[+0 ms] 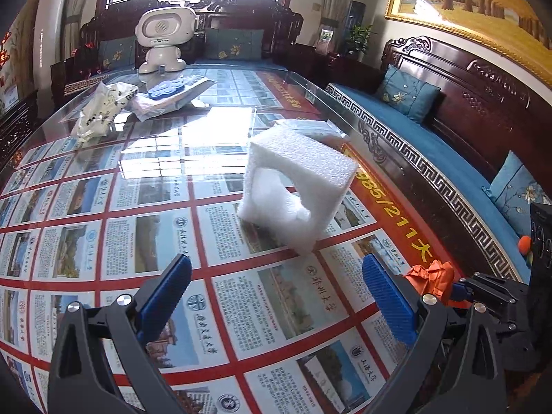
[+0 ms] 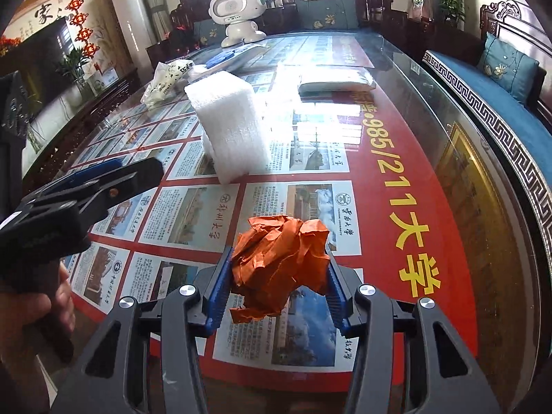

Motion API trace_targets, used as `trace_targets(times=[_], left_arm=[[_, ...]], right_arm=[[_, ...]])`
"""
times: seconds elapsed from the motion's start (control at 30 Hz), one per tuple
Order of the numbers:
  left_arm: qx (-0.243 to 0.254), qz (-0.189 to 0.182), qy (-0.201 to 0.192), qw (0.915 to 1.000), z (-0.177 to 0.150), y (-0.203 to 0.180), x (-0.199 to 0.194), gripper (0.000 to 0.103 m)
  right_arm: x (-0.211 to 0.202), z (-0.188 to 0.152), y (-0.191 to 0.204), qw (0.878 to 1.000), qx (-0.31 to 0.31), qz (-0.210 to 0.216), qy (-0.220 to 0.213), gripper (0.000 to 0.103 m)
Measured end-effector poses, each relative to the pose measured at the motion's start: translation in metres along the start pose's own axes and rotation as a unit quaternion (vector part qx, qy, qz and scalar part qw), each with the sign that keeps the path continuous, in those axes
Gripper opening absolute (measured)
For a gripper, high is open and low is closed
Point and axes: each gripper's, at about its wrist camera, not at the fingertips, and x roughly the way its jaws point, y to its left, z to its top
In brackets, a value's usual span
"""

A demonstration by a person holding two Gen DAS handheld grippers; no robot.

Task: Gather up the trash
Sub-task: 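Grasp the orange crumpled paper with the right gripper, then grasp the white foam block with the left gripper while the right holds the orange paper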

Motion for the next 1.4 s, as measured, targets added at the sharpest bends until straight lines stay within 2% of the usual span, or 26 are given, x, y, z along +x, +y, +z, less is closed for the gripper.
trace_targets(times=[0.13,0.27,0.4,0.47,0.63,0.67,0.7,0.73,0.77,0.87,0.97,1.17,1.4], left_arm=[[0.014,-0.012,0.013,0.9998,0.006,-0.005,0.017,0.099],[0.053,0.017,0.021,0.9983,0.012,-0.013,0.035,0.099],[0.078,0.019,0.016,0.9966,0.023,-0.019,0.046,0.099],[0.075,-0.001,0.011,0.9971,0.029,-0.017,0.049,0.099],[0.063,-0.087,0.004,0.9942,0.038,-0.015,0.056,0.097],[0.064,-0.094,0.004,0.9935,0.038,-0.016,0.057,0.088],[0.065,-0.102,0.009,0.9926,0.039,-0.017,0.06,0.062],[0.062,-0.108,0.017,0.9921,0.042,-0.017,0.065,0.046],[0.057,-0.115,0.021,0.9915,0.043,-0.016,0.068,0.035],[0.039,-0.13,0.024,0.9905,0.046,-0.013,0.073,0.032],[0.032,-0.159,0.007,0.9868,0.044,-0.015,0.06,0.032],[0.065,-0.172,-0.027,0.9827,0.027,-0.027,0.002,0.032],[0.104,-0.171,-0.027,0.9793,-0.034,-0.038,-0.078,0.032]], right_arm=[[-0.005,0.0,-0.002,1.0,0.001,0.003,-0.007,0.048],[-0.008,0.0,-0.004,1.0,0.001,0.011,-0.012,0.048],[-0.007,0.0,-0.005,1.0,-0.003,0.016,-0.01,0.048],[-0.008,0.0,-0.006,1.0,-0.003,0.021,-0.009,0.048],[-0.005,-0.001,-0.01,1.0,0.002,0.027,-0.008,0.048],[-0.004,-0.002,-0.01,1.0,0.003,0.029,-0.007,0.048],[-0.004,-0.002,-0.01,1.0,0.003,0.029,-0.007,0.048],[-0.003,-0.003,-0.01,1.0,0.002,0.03,-0.006,0.048],[-0.003,-0.004,-0.01,0.999,0.001,0.031,-0.005,0.048],[-0.002,-0.006,-0.009,0.999,-0.001,0.036,-0.004,0.048],[-0.005,-0.01,-0.008,0.999,0.001,0.04,-0.004,0.048],[-0.027,-0.022,-0.005,0.999,0.005,0.046,-0.013,0.048],[-0.083,-0.066,0.013,0.999,-0.006,0.04,-0.032,0.048]])
